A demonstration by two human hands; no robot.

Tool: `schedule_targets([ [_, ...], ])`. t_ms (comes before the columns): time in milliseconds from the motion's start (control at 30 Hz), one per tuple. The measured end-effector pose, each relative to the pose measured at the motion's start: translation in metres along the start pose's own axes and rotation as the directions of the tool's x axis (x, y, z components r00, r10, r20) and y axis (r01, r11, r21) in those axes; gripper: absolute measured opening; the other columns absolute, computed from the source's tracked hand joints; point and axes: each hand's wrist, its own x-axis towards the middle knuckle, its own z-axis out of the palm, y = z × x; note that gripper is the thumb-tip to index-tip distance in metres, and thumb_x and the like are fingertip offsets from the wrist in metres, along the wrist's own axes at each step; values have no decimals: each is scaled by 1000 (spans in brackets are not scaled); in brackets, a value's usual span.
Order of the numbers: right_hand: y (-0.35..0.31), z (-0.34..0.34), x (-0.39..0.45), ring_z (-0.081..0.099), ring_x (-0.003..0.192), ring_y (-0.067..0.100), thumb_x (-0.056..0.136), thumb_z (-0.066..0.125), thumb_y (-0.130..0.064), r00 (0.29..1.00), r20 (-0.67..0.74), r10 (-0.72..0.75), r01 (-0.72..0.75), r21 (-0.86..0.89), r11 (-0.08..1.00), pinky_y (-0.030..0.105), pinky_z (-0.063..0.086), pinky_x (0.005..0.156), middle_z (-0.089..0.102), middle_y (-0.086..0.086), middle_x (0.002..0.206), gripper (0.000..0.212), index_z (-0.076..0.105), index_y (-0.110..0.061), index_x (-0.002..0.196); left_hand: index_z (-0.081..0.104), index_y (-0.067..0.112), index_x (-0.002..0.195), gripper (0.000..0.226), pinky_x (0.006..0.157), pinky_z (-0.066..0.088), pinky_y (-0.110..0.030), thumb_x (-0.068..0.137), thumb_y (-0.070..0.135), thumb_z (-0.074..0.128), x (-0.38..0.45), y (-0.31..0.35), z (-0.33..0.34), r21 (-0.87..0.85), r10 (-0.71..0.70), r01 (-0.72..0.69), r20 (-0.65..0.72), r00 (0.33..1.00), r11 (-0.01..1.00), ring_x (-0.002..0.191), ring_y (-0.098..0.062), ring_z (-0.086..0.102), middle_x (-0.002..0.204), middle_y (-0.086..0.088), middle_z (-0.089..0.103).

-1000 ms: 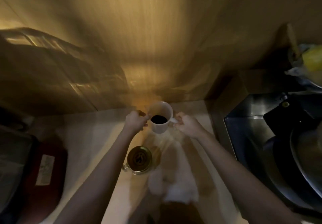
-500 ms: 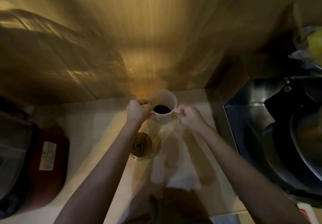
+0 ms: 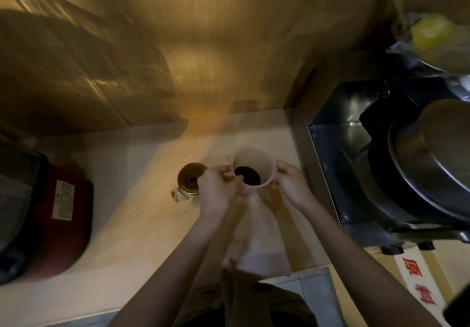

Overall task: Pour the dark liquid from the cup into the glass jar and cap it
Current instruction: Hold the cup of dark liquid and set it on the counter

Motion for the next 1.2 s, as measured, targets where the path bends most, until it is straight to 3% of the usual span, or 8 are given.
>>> schedule_targets([
  [100,18,4,-15,44,50,3,77,46,15,999,20,45,-46,36,998,15,34,48,48,-1,53,36,57,-13,57,67,7,100,25,63,55,-29,77,17,66,-27,-15,1,-8,10,-9,16,1000,1000,59,-16,65,72,-12,74],
  [233,40,10,-30,45,59,11,80,49,11,995,71,74,-75,16,997,22,34,54,52,3,61,13,61,9,78,70,7,93,20,61,50,-28,76,18,68,-52,-34,0,10,-21,21,11,1000,1000,59,-15,64,62,-4,70],
  [467,52,22,-40,59,80,27,85,53,1,993,91,81,-78,-43,996,31,45,69,66,20,87,12,65,3,85,71,11,85,14,61,47,-25,74,19,70,-58,-49,-7,50,-23,23,9,1000,998,62,-17,63,63,-2,65],
  [633,47,18,-40,57,77,21,86,55,-4,985,152,83,-58,-165,985,30,41,67,63,1,73,23,65,-16,70,69,11,96,24,65,53,-28,75,24,69,-57,-61,-7,39,8,-10,35,999,999,61,-13,64,76,-9,74],
  [733,40,10,-39,52,75,24,86,50,-1,990,140,32,15,-322,947,35,40,67,56,1,71,29,58,-19,65,67,11,95,23,70,56,-38,83,29,60,-55,-68,-13,8,-12,11,67,998,1000,69,-18,68,77,-9,73],
  [900,7,9,-27,55,99,28,88,48,-2,971,-1,-240,202,-531,823,41,47,84,64,14,103,18,62,-5,100,66,10,95,18,69,51,-27,86,14,51,-41,-81,-44,21,19,-19,-18,1000,1000,71,-11,67,78,-3,69],
  [1067,-38,46,-10,51,110,26,88,58,-14,882,224,-415,466,-548,694,37,42,92,61,12,115,33,55,-6,120,59,9,111,32,80,47,-31,79,12,61,-22,-94,-67,97,69,-49,-226,972,994,99,-23,59,106,-9,63],
  [1200,-54,91,-1,40,123,24,82,64,-44,837,416,-354,547,-630,552,40,39,98,46,6,135,70,31,-19,139,36,13,136,74,106,36,-39,72,18,72,1,-105,-71,166,84,-79,-23,996,983,129,-24,39,142,-10,42],
])
